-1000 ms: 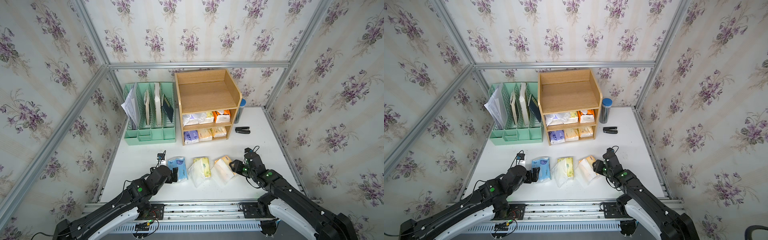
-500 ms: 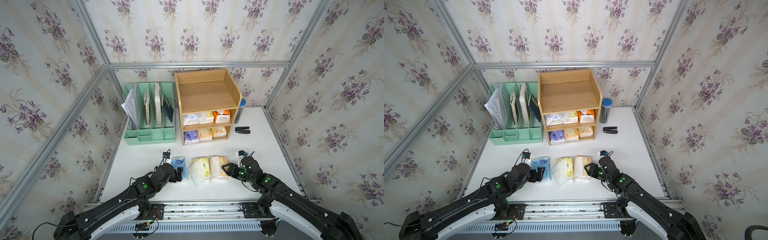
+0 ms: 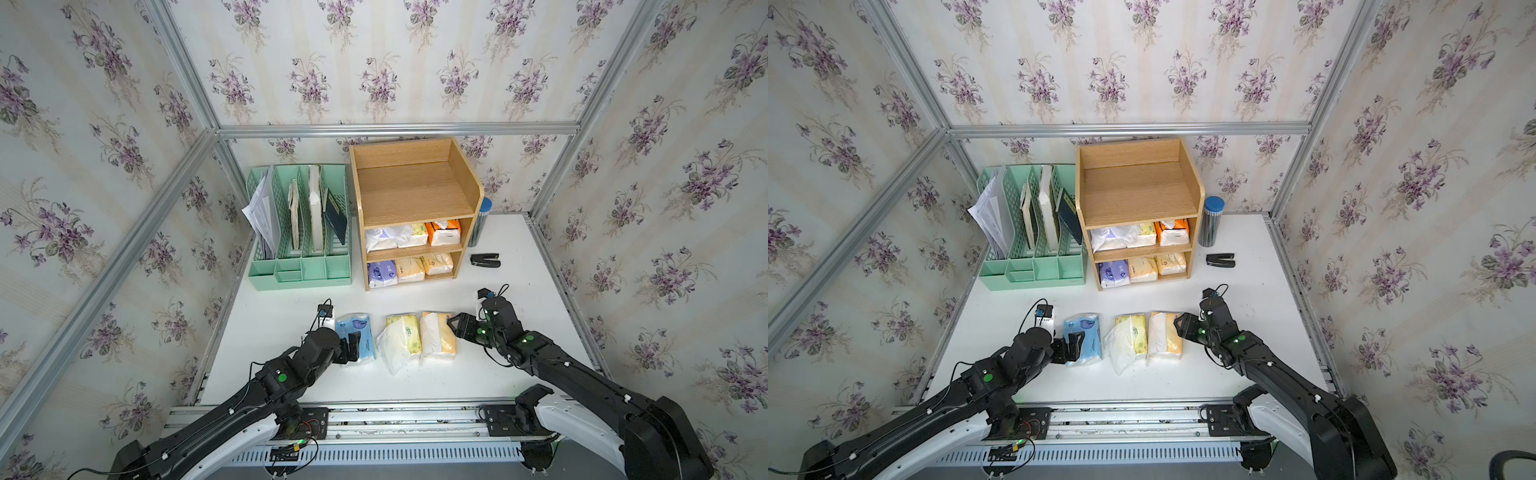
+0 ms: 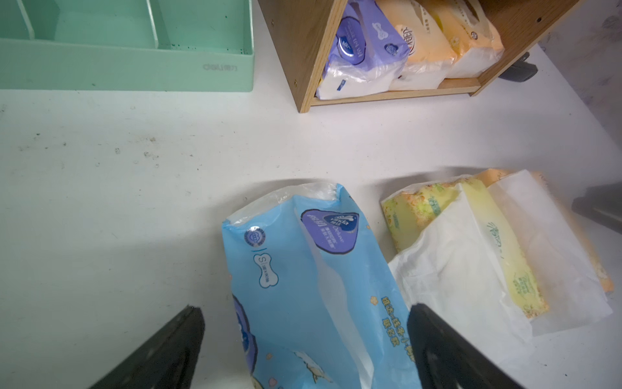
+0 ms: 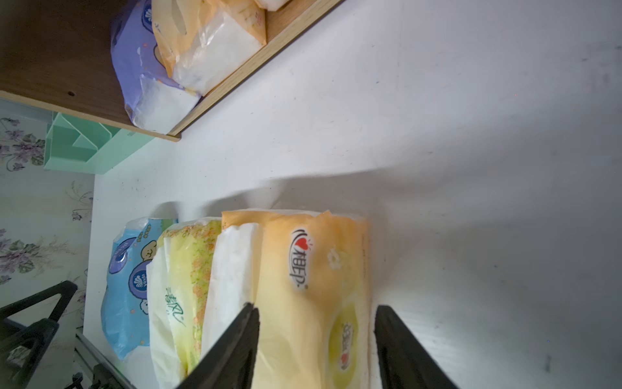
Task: Remove the tissue boxes from the shelf
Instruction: Adjust the box of tissues at the center of the board.
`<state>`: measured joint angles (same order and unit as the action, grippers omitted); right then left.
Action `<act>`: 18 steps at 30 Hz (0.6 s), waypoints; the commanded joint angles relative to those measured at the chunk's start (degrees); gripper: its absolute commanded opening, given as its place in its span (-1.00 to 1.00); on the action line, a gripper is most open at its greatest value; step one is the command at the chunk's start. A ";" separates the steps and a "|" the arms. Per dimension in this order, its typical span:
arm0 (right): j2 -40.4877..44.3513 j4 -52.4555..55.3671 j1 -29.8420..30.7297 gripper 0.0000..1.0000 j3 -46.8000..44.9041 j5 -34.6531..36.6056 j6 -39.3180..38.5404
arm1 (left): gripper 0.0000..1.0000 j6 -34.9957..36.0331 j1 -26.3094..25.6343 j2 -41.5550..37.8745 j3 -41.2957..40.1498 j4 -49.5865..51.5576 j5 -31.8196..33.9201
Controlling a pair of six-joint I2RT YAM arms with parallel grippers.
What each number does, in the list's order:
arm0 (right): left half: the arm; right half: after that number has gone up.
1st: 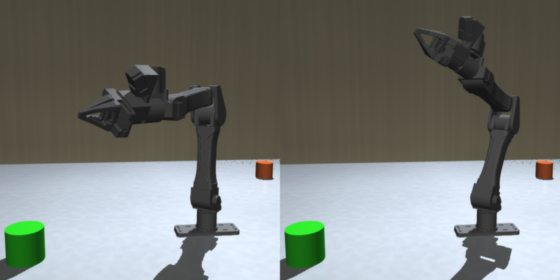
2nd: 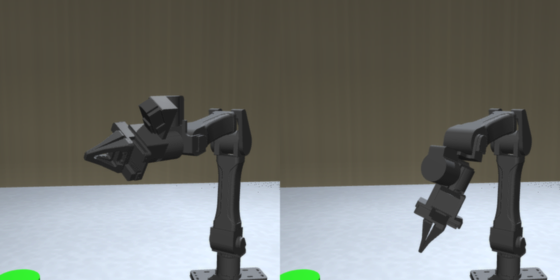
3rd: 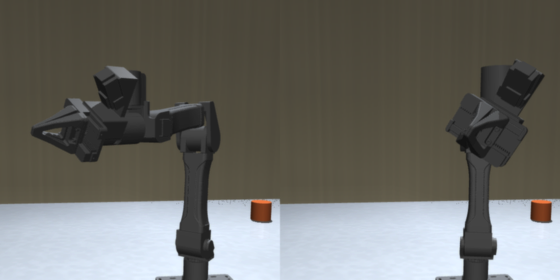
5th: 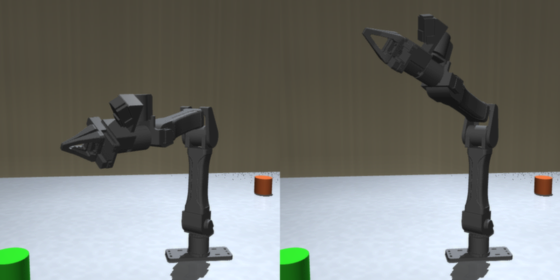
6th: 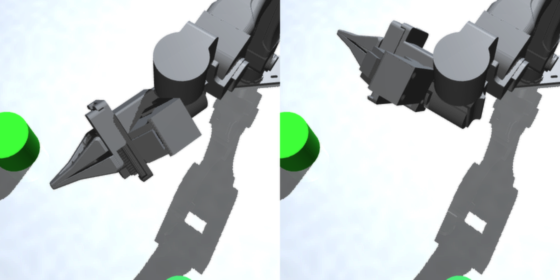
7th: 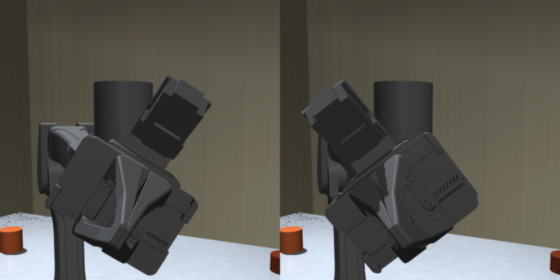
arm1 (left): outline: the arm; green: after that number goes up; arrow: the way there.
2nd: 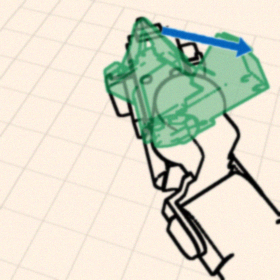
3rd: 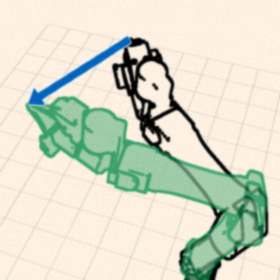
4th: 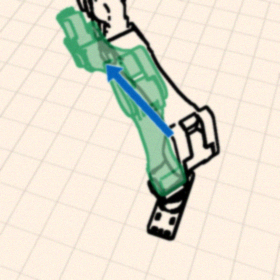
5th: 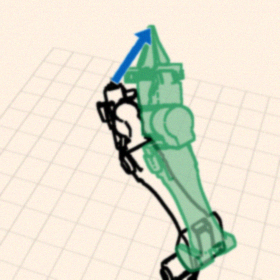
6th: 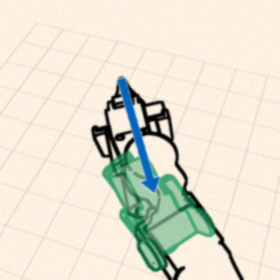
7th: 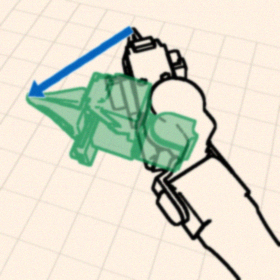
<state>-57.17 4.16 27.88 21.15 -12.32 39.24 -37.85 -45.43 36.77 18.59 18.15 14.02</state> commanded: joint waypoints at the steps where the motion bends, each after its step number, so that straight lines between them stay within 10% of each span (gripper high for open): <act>1: -0.47 -7.66 0.50 0.19 -1.14 -4.55 1.66 | 0.98 0.38 0.14 2.93 0.00 -4.47 -2.54; 18: -5.61 -14.39 10.88 0.18 -1.93 0.60 5.68 | 0.97 2.05 0.08 17.16 6.02 -10.78 -6.97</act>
<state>-63.33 -11.49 38.63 17.58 -14.66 46.22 -37.43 -45.39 54.24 23.29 7.64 7.38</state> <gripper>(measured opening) 0.583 0.988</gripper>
